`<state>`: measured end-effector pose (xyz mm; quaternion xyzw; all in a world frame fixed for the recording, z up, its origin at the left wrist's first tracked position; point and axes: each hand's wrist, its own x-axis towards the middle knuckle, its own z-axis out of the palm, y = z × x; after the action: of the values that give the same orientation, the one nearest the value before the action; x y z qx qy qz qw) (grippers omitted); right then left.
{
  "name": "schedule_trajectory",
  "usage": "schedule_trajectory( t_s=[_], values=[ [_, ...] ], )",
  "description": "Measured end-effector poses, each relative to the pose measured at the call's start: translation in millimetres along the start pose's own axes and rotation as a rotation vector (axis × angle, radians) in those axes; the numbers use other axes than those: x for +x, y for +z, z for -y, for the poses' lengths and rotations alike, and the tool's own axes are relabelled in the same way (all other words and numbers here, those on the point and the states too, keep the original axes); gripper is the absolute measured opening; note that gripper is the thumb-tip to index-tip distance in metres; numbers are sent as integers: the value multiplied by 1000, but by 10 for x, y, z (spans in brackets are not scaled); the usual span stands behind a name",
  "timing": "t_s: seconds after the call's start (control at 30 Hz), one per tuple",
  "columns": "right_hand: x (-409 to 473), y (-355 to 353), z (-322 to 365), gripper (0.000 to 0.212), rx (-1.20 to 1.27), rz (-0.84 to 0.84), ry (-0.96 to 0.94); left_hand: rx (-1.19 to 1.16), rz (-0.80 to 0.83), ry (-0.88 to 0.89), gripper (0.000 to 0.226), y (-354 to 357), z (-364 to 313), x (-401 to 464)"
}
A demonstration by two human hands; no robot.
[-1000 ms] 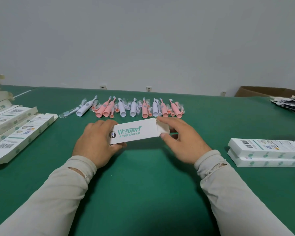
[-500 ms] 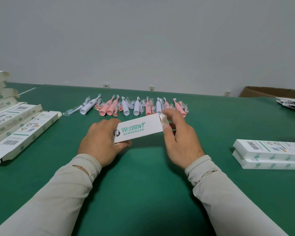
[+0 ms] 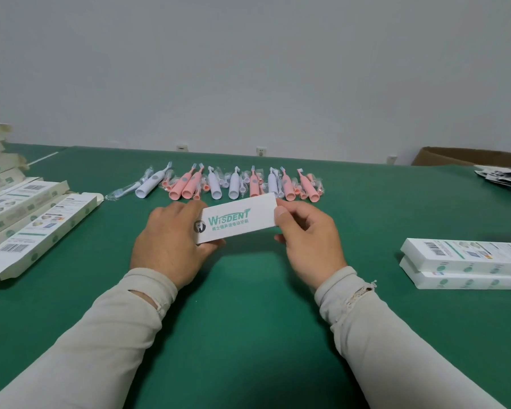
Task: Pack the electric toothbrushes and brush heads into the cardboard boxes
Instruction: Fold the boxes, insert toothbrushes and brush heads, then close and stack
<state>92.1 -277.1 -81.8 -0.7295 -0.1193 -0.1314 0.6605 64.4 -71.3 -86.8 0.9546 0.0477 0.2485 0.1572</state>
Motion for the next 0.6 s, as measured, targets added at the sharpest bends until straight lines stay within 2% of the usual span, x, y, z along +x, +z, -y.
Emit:
schedule_trajectory(
  t_s=[0.07,0.13,0.23,0.37,0.47,0.53,0.6],
  values=[
    [-44,105,29,29,34,19,-12,-6,-40,-3,57,-8,20,-10],
    [-33,144,62,38,85,-49,-1,-96,-9,51,67,8,34,-29],
    [52,-33,64,35,134,-198,84,-309,53,157,65,66,-48,-88],
    [83,-299,61,25,274,-330,253,-291,50,268,68,85,-151,-132],
    [76,-416,97,14,315,-408,285,-325,23,292,64,33,-213,-128],
    [45,-519,88,16,201,-456,284,-447,-1,217,58,-44,-252,-128],
    [-18,-639,45,18,-159,-417,238,-646,31,111,51,-211,-360,-83]
  ],
)
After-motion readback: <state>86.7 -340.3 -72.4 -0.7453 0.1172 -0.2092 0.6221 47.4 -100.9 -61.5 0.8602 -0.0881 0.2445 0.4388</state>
